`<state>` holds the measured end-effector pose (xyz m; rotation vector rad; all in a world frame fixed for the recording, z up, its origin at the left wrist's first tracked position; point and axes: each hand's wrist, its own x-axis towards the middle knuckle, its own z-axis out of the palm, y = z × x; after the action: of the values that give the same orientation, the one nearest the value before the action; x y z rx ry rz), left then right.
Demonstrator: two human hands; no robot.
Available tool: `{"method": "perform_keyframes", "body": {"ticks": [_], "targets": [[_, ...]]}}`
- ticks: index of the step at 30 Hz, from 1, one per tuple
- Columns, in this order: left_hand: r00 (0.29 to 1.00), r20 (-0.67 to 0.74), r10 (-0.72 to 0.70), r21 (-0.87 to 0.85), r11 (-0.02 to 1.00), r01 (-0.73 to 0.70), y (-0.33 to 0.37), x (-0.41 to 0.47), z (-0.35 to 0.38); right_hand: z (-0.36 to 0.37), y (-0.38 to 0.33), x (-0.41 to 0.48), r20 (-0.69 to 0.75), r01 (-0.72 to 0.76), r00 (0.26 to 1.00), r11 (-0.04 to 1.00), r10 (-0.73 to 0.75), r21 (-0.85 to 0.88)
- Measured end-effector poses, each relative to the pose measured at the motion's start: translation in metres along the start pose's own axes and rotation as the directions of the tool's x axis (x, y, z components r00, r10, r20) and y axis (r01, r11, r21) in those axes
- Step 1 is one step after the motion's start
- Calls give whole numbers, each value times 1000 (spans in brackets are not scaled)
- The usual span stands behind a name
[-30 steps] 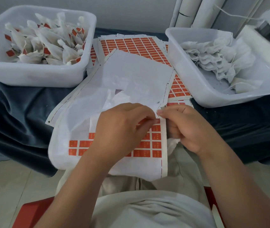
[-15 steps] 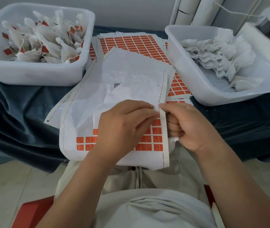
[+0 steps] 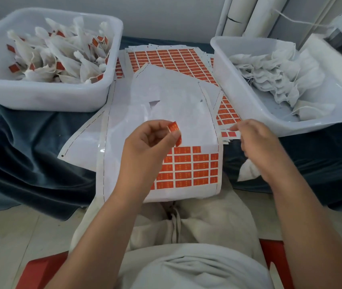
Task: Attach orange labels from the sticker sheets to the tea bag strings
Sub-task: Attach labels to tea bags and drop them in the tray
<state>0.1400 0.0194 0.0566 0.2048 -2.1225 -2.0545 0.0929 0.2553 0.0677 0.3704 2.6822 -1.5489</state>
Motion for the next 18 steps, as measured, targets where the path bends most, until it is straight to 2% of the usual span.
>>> {"method": "perform_keyframes", "body": {"ticks": [3,7,9,13,18], "targets": [[996,11,-87,-64,994,88,-1,-1,2,-7,-1,-3,65,75,994,979,-89,191],[990,69,-124,-84,988,130,0,-4,7,4,-14,-17,128,212,957,928,-261,305],[987,96,-129,-97,986,138,0,-6,9,13,-19,-25,150,257,939,923,-309,287],[983,107,-147,-262,950,171,0,-10,9,27,-29,-40,98,329,929,920,-355,214],[988,128,-83,-398,908,128,0,-12,12,32,-30,-47,105,344,928,931,-356,122]]}}
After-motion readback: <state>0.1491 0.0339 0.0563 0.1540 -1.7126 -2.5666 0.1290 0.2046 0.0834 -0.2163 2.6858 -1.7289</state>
